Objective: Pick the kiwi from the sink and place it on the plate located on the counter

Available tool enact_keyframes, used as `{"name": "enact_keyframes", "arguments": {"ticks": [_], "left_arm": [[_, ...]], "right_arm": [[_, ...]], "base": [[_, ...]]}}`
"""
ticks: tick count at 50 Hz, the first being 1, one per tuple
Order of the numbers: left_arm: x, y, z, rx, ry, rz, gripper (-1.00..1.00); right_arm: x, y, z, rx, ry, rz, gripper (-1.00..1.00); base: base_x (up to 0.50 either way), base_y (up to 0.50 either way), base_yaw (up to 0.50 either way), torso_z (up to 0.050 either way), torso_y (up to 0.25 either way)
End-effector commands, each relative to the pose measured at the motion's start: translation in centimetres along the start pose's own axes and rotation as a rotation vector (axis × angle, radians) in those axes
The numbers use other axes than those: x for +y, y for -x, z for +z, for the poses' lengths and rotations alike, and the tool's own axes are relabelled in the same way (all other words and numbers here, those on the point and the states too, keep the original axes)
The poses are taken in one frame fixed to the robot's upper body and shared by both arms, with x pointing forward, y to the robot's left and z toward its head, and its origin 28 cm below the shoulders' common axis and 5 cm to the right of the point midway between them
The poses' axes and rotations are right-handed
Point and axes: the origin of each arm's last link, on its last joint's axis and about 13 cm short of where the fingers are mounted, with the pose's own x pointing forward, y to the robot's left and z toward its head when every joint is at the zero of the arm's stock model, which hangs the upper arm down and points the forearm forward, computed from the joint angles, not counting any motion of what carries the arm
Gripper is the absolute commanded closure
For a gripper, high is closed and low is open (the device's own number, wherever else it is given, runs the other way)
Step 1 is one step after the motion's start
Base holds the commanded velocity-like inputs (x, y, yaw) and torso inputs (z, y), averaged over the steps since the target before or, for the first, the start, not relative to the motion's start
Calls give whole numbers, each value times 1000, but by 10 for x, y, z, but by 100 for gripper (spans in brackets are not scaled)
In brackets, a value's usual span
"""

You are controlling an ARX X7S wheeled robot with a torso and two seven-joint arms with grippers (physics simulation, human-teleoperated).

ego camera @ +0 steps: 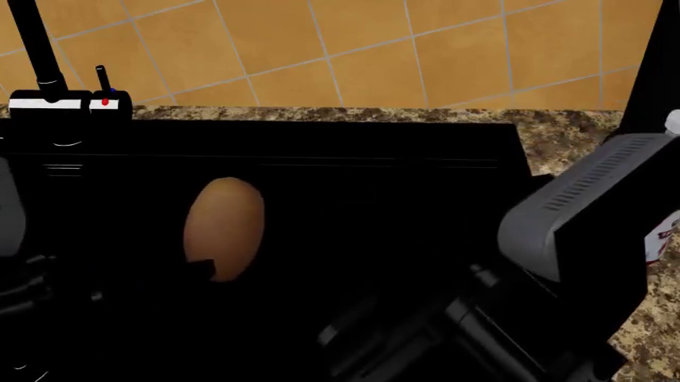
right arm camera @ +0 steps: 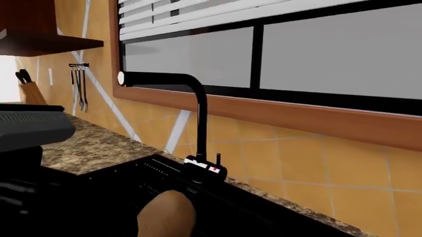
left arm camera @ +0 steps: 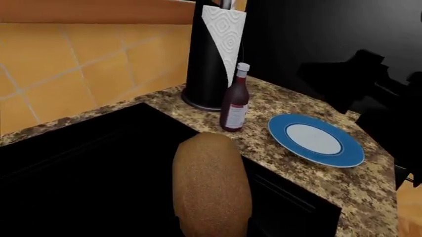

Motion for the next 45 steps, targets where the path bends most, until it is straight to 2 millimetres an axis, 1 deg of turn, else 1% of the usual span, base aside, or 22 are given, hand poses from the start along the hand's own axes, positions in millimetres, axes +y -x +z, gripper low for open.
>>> {"name": "enact_keyframes", "arguments": {"ticks": [1, 6, 17, 26, 41, 45], "left_arm": [[-7, -3, 5, -12, -25, -94, 100], [-8, -6, 7, -10, -39, -128, 100], [-13, -6, 11, -21, -60, -152, 100], [-19, -3, 17, -42, -83, -172, 100], [-25, -7, 20, -37, -107, -199, 100], [-26, -8, 20, -36, -112, -208, 100]], "right_arm": [[2, 2, 2, -4, -27, 83, -100], [3, 2, 5, -8, -58, 129, -100], [4, 1, 9, -4, -72, 162, -100], [3, -1, 5, 14, -86, 175, -100], [0, -1, 9, -9, -144, 236, -100], [0, -5, 9, -18, -157, 248, -100]], "base": [[0, 0, 0, 0, 0], [0, 0, 0, 0, 0], [0, 0, 0, 0, 0], [0, 0, 0, 0, 0], [0, 0, 0, 0, 1], [0, 0, 0, 0, 0]]}}
